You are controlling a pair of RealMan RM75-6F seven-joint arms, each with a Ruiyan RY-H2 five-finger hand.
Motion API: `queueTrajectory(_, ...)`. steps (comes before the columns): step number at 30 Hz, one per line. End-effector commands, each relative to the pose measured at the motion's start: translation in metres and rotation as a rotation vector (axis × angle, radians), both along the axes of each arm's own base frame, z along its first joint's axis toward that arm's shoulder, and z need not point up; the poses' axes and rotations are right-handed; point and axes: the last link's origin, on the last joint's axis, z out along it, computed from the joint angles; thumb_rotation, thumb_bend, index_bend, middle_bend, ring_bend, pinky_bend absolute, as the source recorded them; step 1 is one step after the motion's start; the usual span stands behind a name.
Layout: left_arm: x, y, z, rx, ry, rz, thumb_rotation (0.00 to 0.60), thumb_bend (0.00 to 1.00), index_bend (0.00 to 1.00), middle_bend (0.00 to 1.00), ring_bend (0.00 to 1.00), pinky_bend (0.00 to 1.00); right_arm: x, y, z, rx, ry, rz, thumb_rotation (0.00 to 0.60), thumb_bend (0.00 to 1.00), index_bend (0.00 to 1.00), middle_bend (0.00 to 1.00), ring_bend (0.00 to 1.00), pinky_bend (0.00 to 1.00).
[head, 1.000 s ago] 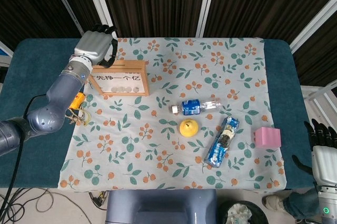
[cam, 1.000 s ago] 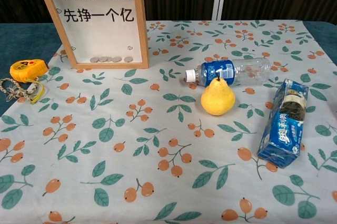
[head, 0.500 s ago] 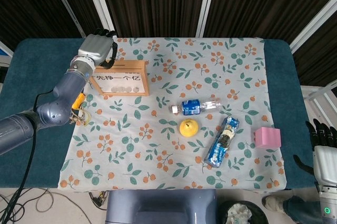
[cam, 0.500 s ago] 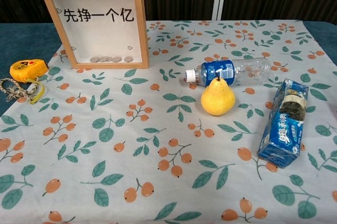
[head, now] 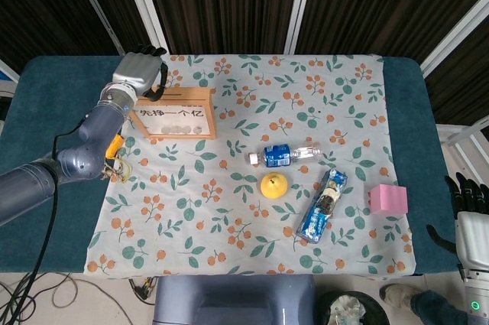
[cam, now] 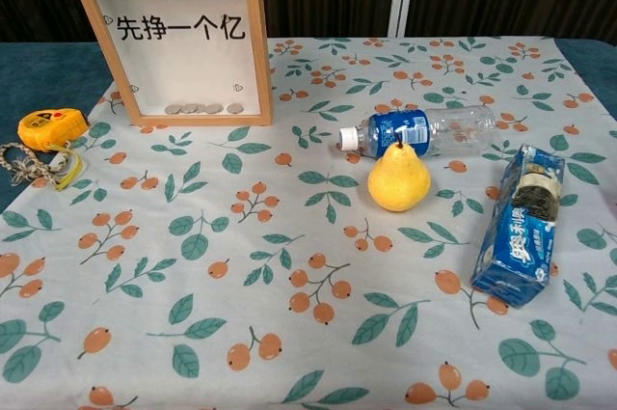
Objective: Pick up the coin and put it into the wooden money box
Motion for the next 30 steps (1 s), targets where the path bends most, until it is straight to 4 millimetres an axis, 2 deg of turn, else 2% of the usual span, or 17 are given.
queueTrajectory(1,0.0009,-0.0002,-0.0020,-0.006,0.003,-0.003,0.600,0.53,0.65,0.07,0.00,0.00,-0.0001,0.0000,0.0000,0.000,0.000,-0.001,0.600,0.30,0.08,0.00,0.00,0.00)
queueTrajectory(30,-0.0007,-0.0025,-0.0055,-0.019,0.010,0.001,0.600,0.42,0.59,0.07,0.00,0.00,-0.0004,0.0004,0.0003,-0.002,0.000,-0.007,0.600,0.30,0.08,0.00,0.00,0.00)
